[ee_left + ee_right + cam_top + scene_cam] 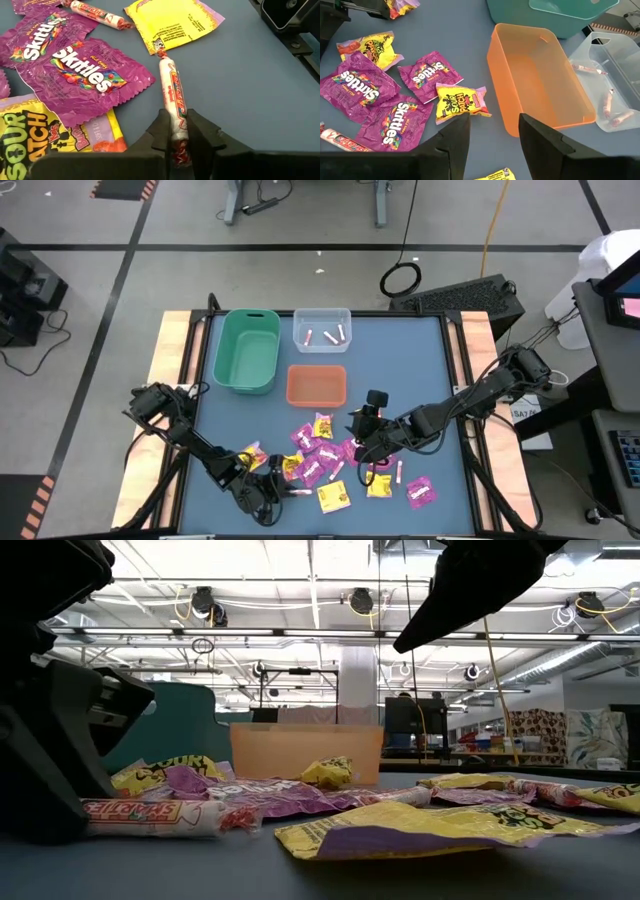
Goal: Sort candy
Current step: Put the white candy into the transparent bin
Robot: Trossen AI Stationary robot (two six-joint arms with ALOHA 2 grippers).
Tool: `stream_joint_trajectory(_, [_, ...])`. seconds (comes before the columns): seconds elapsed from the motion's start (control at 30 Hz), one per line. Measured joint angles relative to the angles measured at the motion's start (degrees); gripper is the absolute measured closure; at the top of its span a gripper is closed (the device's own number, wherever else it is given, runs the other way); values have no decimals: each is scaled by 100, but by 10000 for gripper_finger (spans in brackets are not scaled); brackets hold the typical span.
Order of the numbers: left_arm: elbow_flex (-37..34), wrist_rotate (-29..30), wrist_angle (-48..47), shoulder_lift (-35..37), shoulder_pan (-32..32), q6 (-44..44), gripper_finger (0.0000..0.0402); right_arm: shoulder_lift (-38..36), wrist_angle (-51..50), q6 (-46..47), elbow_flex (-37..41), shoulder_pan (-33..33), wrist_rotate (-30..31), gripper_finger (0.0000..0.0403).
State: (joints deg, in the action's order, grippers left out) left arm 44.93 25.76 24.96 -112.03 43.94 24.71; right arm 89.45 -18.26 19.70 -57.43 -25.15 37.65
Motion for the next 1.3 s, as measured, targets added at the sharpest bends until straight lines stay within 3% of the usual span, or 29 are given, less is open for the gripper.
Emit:
stream_joint_trajectory(0.3, [-23,444,85,383,-21,-506,342,0,-2,0,0,0,-2,243])
stream_joint_trajectory(0.63, [-9,1198,153,1453,-264,-2298,338,0,-2,-2,0,0,-9,243])
stream_joint_trajectory(0.87, [-9,1230,269,2189,-564,-3437,337,0,-3,-20,0,-1,-16,243])
stream_joint_trajectory(1.2, [0,1220,1906,2755,-1081,-4612,337,0,-7,-22,0,0,-21,243])
stream_joint_trajectory(1.3, [0,1216,2732,2804,-1273,-4551,337,0,-7,-22,0,-2,-22,243])
